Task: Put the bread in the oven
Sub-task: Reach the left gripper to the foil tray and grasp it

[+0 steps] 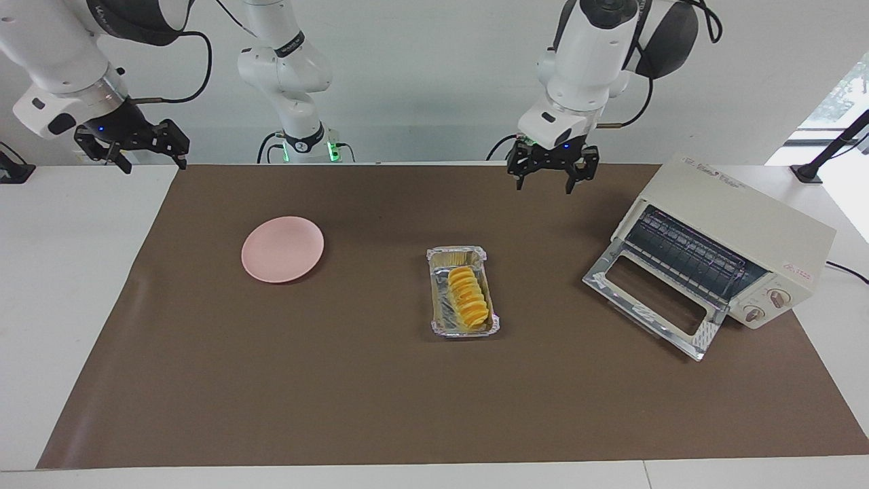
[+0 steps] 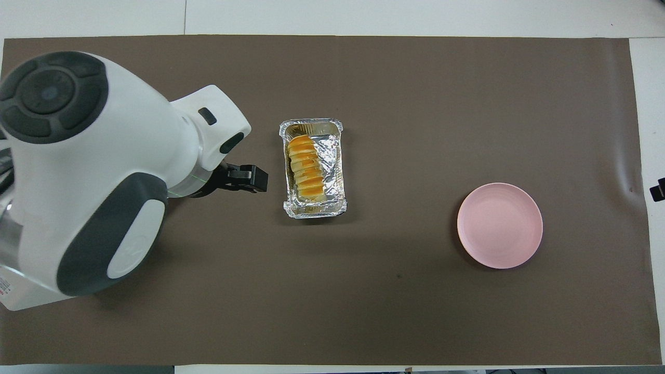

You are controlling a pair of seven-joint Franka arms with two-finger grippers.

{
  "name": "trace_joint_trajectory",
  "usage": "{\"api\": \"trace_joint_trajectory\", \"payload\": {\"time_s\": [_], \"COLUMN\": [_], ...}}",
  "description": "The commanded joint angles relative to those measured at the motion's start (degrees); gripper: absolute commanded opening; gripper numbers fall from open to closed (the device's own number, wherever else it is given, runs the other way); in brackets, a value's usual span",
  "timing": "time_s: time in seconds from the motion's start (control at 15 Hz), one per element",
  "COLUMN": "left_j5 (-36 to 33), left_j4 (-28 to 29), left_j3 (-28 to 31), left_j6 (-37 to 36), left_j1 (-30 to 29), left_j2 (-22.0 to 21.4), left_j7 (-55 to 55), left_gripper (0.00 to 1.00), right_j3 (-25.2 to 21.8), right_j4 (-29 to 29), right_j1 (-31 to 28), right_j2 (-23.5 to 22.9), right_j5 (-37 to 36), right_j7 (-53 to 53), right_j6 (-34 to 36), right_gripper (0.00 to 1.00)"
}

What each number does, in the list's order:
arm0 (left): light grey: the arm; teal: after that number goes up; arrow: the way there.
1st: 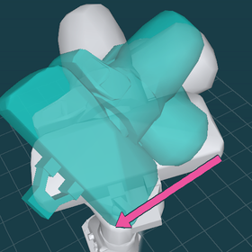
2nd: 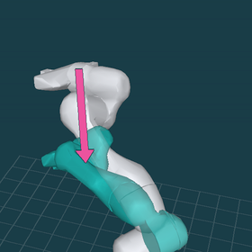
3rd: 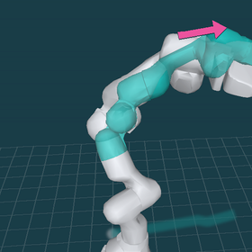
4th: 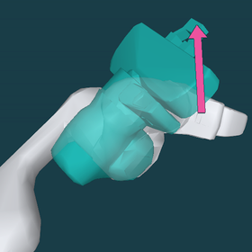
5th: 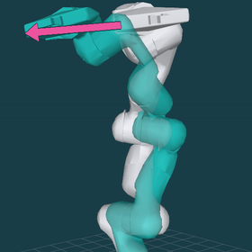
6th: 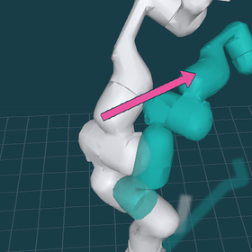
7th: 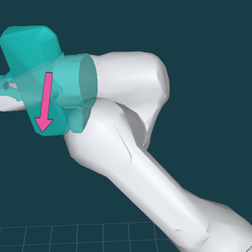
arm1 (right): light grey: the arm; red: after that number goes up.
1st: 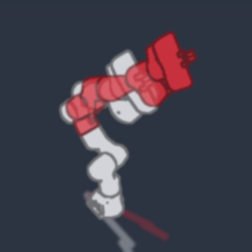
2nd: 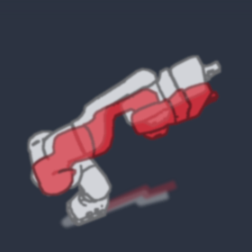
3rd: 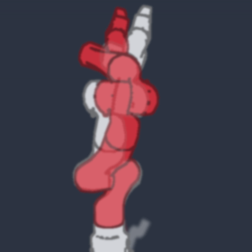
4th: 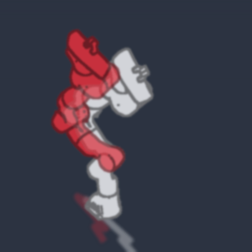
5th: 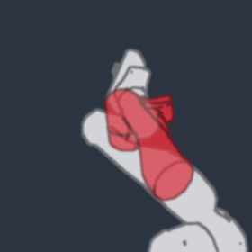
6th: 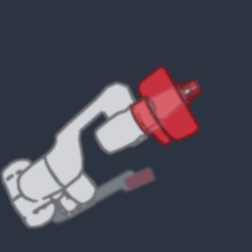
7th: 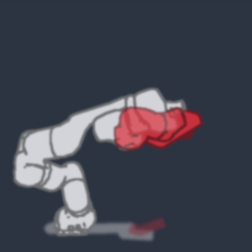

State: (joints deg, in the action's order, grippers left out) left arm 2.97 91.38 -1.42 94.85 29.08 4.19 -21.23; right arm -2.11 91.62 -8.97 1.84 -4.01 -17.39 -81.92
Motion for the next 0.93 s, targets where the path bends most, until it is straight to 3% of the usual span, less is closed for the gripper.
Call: {"api": "trace_joint_trajectory", "payload": {"time_s": [0.0,0.07,0.2,0.47,0.87], "left_j5": [1.6,1.7,1.6,-0.9,-1.5], "left_j4": [-13.3,-15.3,-15.4,-19.3,-16.5], "left_j3": [1.6,1.5,1.3,1.9,1.9], "left_j6": [0.8,3.2,7.6,9.4,17.5], "left_j1": [4.6,4.8,4.8,7.3,11.1], "left_j2": [15.5,18.8,21.3,30.1,33.2], "left_j7": [-8.4,-10.2,-11.6,-12.2,-16.6], "left_gripper": [1.0,1.0,1.0,1.0,1.0], "right_j3": [0.8,0.7,0.6,0.6,0.6], "right_j4": [1.1,1.1,1.0,1.0,1.3], "right_j1": [-1.2,-1.6,-2.2,-2.1,-1.7], "right_j2": [1.1,1.1,1.1,1.2,1.6], "right_j5": [0.7,1.7,3.4,3.0,2.8], "right_j7": [-0.1,-0.1,-0.2,-0.5,-0.5], "right_j6": [-1.0,-1.0,-1.0,-1.0,-0.2], "right_gripper": [1.0,1.0,1.0,1.0,1.0]}}
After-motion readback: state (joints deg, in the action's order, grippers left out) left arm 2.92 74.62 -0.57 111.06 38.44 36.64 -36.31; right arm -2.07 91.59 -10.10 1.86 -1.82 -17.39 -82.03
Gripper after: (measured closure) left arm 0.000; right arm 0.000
